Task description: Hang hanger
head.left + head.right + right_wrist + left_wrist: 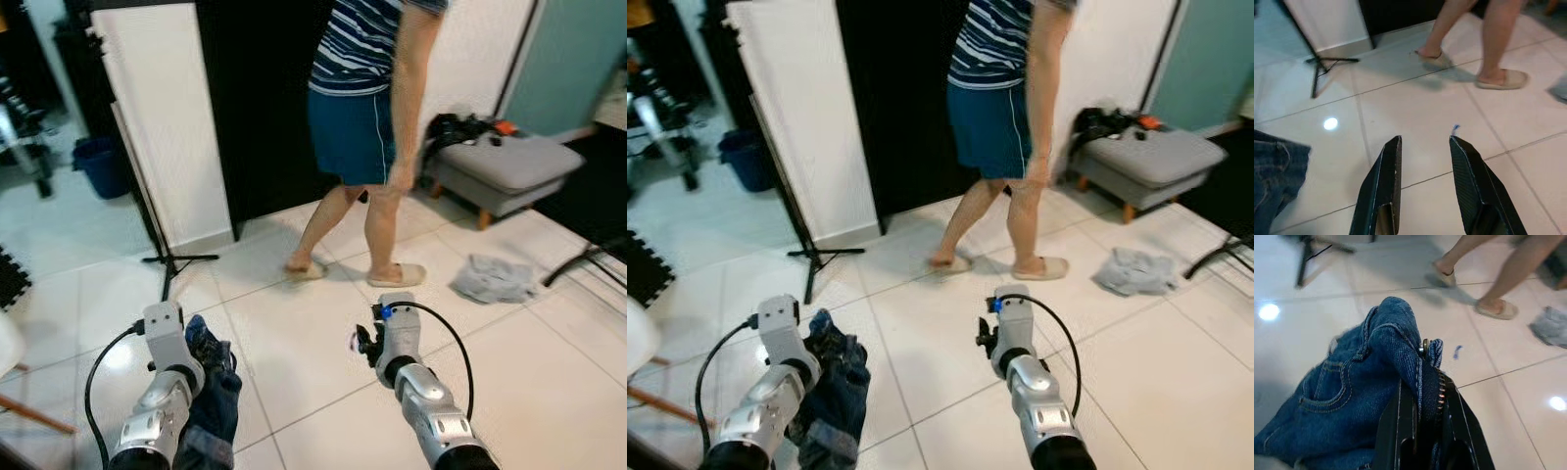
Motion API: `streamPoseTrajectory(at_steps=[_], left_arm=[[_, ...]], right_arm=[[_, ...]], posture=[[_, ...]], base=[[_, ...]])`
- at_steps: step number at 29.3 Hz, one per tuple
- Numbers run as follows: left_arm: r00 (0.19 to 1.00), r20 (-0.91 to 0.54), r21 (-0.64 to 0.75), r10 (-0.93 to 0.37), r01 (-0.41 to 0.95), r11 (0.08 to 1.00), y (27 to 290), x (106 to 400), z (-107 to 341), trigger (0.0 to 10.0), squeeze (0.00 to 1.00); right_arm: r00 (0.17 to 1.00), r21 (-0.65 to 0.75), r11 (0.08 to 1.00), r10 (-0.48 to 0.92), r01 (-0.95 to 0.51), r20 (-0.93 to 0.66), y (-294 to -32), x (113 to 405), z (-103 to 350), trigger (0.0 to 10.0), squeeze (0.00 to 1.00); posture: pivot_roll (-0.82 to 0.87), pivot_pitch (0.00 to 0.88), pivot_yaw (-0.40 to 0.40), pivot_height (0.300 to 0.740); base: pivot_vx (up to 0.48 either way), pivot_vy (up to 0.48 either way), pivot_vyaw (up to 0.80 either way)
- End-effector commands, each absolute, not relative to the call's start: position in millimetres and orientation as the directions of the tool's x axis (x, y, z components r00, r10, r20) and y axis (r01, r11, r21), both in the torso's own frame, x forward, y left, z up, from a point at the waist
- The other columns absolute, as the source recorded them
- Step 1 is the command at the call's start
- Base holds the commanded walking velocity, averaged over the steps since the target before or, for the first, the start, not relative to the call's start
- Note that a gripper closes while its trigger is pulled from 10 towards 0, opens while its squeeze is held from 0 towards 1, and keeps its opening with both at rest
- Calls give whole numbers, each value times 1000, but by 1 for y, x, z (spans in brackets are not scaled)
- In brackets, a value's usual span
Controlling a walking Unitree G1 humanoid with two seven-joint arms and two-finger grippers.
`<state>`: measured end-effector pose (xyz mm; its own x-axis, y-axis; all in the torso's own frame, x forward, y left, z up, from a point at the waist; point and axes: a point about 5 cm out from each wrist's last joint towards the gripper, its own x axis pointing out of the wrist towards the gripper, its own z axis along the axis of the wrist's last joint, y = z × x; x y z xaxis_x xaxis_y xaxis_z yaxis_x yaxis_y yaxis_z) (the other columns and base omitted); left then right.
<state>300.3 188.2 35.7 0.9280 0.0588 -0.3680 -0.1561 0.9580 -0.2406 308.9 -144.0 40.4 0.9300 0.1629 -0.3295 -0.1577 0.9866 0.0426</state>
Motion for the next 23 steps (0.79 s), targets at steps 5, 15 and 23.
streamPoseTrajectory(at_steps=[5, 15, 23], left_arm=[[929, -364, -254, -71, -26, 967, 168, 297, 39, 10000, 0], [957, -286, -174, -47, -3, 985, 165, 290, 43, 10000, 0], [963, -267, -113, -44, 14, 994, 159, 290, 44, 10000, 0]], right_arm=[[926, 37, 991, 136, -132, -351, -146, 308, 30, 10000, 0], [924, 23, 989, 143, -144, -355, -141, 301, 23, 10000, 0], [922, -13, 985, 158, -174, -354, -149, 305, 27, 10000, 0]], posture=[[150, 0, 17, 740], [128, 0, 24, 740], [137, 9, -30, 740]], base=[[0, 0, -800], [0, 0, -800], [0, 0, -800]])
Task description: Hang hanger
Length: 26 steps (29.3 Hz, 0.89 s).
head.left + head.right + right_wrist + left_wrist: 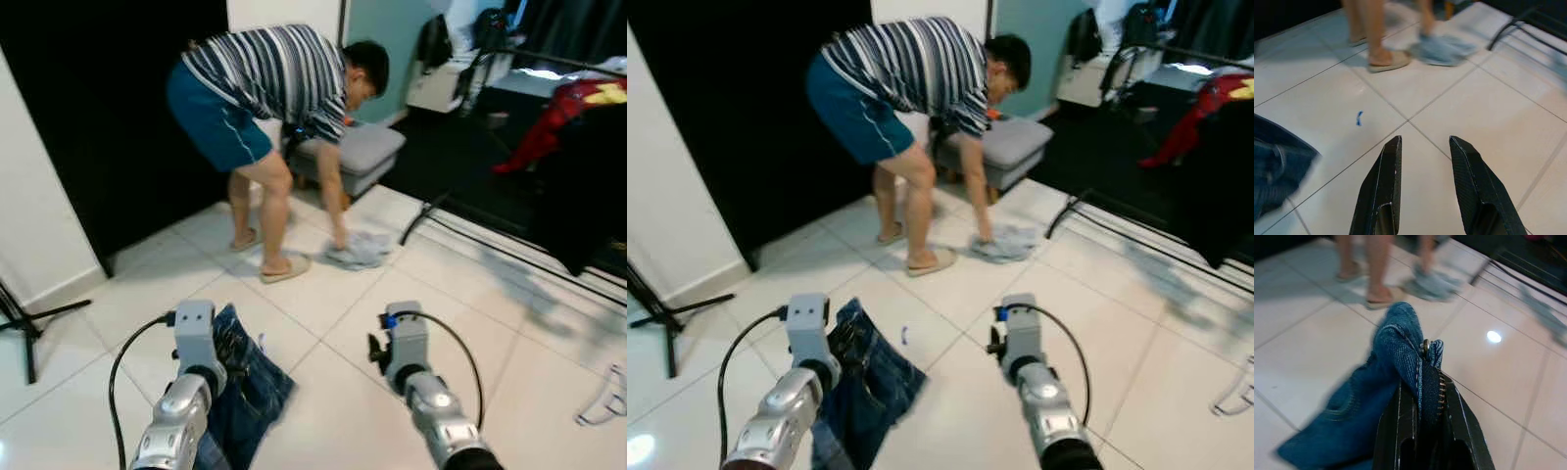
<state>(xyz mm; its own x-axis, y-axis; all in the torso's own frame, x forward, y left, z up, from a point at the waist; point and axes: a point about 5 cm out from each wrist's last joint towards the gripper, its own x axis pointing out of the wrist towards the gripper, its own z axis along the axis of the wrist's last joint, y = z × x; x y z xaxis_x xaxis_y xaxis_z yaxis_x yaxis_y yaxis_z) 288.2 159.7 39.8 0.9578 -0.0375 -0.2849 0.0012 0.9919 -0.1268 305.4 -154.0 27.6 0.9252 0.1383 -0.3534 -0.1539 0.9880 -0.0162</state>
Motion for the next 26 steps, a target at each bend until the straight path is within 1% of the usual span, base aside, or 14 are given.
streamPoseTrajectory(at_steps=[1, 2, 7, 8, 12, 13, 16, 17, 20, 22, 23, 26], left_arm=[[952, -302, -146, -43, -1, 989, 162, 289, 41, 10000, 0], [942, -335, -152, -33, -19, 988, 165, 286, 38, 10000, 0], [925, -379, -148, -34, -24, 989, 167, 278, 34, 10000, 0], [927, -372, -175, -46, -22, 984, 167, 277, 34, 0, 0], [937, -341, -211, -80, 6, 977, 164, 279, 37, 0, 0], [949, -296, -210, -110, 48, 977, 159, 283, 43, 0, 0], [952, -283, -209, -119, 60, 976, 157, 284, 46, 0, 0], [953, -273, -199, -131, 77, 977, 155, 286, 47, 10000, 0], [957, -252, -137, -141, 109, 985, 151, 289, 52, 10000, 0], [958, -251, -133, -136, 105, 985, 152, 290, 54, 10000, 0], [961, -246, -151, -123, 87, 985, 153, 292, 58, 10000, 0], [960, -243, -133, -136, 106, 986, 154, 291, 60, 10000, 0]], right_arm=[[919, -17, 982, 171, -189, -356, -146, 306, 27, 10000, 0], [916, -22, 979, 181, -202, -358, -144, 307, 26, 10000, 0], [913, -21, 977, 190, -211, -361, -142, 307, 24, 10000, 0], [913, -19, 978, 186, -207, -362, -142, 307, 24, 10000, 0], [917, -19, 982, 171, -190, -359, -143, 308, 25, 10000, 0], [927, -12, 986, 153, -167, -344, -146, 310, 28, 10000, 0], [931, -6, 987, 148, -159, -335, -147, 310, 30, 10000, 0], [934, -16, 987, 143, -157, -327, -149, 310, 30, 10000, 0], [941, -7, 991, 125, -135, -315, -153, 308, 30, 10000, 0], [942, 9, 991, 131, -135, -310, -152, 308, 30, 10000, 0], [939, 23, 986, 163, -163, -304, -148, 307, 30, 10000, 0], [936, 26, 984, 174, -174, -306, -145, 308, 29, 10000, 0]], posture=[[150, 26, -37, 740], [154, 29, -39, 740], [171, 40, -50, 740], [168, 42, -45, 740], [141, 48, -22, 740], [130, 48, -8, 740], [130, 48, -8, 740], [114, 49, 10, 740], [122, 53, 6, 740], [130, 58, 3, 740], [142, 63, 0, 740], [159, 65, -5, 740]], base=[[0, 0, -800], [0, 0, -800], [0, 0, -800], [0, 0, -800], [0, 0, -800], [0, 0, -800], [0, 0, -800], [0, 0, 0], [0, 0, 0], [0, 0, 0], [0, 0, 0], [0, 0, 0]])
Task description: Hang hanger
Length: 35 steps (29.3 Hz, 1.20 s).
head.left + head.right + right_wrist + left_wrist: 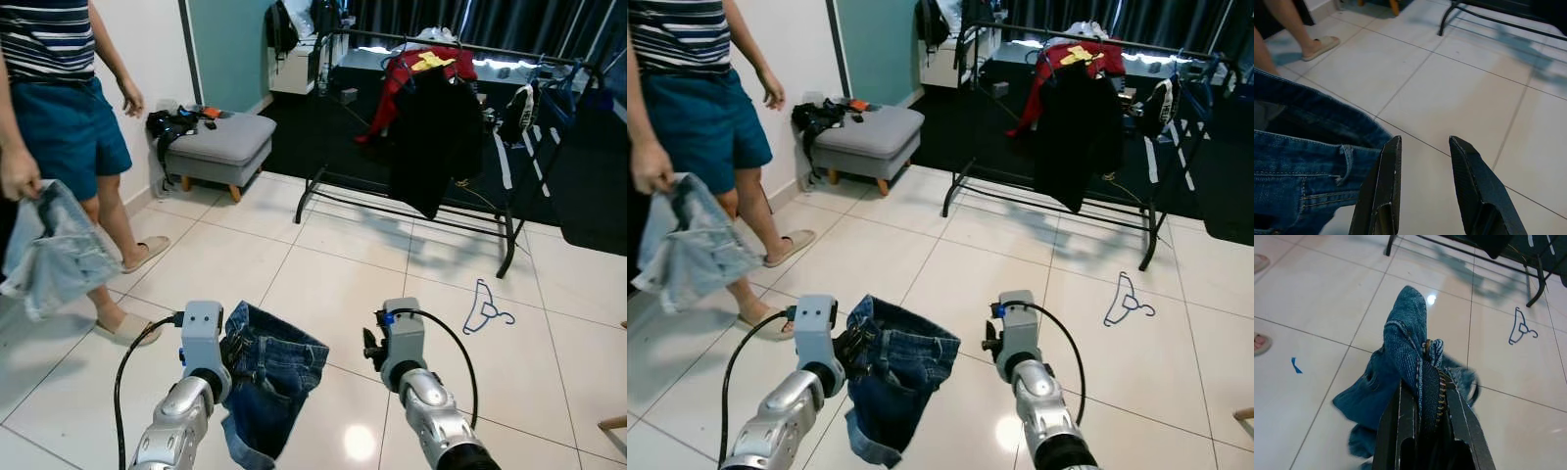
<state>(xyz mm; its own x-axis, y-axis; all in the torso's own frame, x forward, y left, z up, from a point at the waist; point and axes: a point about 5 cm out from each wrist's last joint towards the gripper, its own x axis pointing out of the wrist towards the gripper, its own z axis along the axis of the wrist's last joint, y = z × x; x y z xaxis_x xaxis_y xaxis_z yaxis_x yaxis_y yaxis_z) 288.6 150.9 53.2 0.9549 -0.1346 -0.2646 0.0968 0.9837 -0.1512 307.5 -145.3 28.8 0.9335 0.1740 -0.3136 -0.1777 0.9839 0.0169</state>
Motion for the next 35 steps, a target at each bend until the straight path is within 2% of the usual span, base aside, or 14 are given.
streamPoseTrajectory(at_steps=[1, 12, 24, 35], left_arm=[[962, -231, -131, -143, 115, 985, 153, 291, 62, 10000, 0], [970, -183, -184, -158, 124, 975, 148, 292, 69, 10000, 0], [968, -173, -163, -179, 151, 975, 142, 295, 74, 10000, 0], [973, -161, -175, -167, 139, 975, 145, 301, 78, 10000, 0]], right_arm=[[936, 32, 984, 178, -177, -303, -144, 309, 30, 10000, 0], [939, 6, 981, 188, -194, -287, -141, 312, 34, 10000, 0], [943, 10, 986, 160, -164, -293, -151, 311, 32, 10000, 0], [948, 7, 988, 151, -155, -280, -151, 312, 35, 10000, 0]], posture=[[170, 69, -10, 740], [136, 59, 3, 740], [146, 68, 0, 740], [109, 57, 20, 740]], base=[[0, 0, 0], [0, 0, 0], [332, 0, 0], [368, 0, -642]])
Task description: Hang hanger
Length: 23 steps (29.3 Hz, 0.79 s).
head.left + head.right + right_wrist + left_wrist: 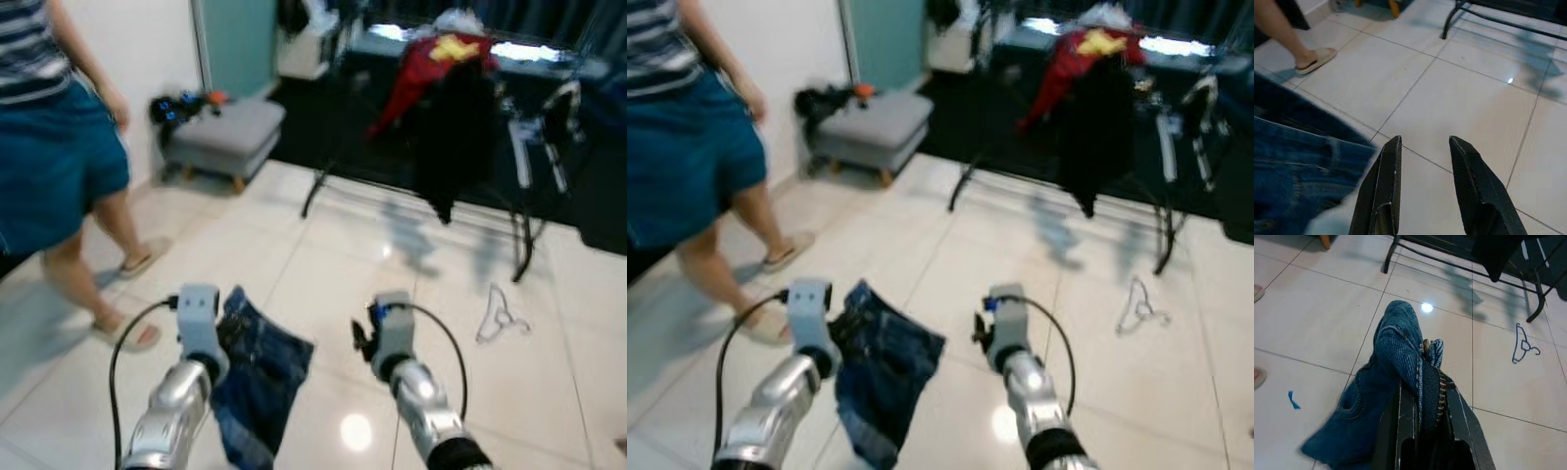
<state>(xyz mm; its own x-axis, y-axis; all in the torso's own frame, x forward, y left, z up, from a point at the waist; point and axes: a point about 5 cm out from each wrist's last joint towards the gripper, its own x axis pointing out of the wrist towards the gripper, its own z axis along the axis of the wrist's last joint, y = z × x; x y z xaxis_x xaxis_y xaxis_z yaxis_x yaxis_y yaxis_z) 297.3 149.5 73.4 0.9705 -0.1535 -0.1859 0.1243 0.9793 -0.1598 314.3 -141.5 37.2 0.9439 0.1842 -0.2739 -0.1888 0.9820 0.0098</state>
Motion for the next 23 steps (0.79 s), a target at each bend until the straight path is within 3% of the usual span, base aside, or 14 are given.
streamPoseTrajectory(at_steps=[1, 23], left_arm=[[973, -159, -175, -169, 141, 975, 143, 303, 79, 10000, 0], [973, -161, -213, -167, 130, 968, 139, 312, 79, 10000, 0]], right_arm=[[950, 8, 990, 139, -143, -280, -155, 311, 35, 10000, 0], [954, -19, 988, 141, -152, -265, -158, 314, 39, 10000, 0]], posture=[[109, 57, 20, 740], [76, 26, 23, 740]], base=[[371, 0, 0], [371, 0, 0]])
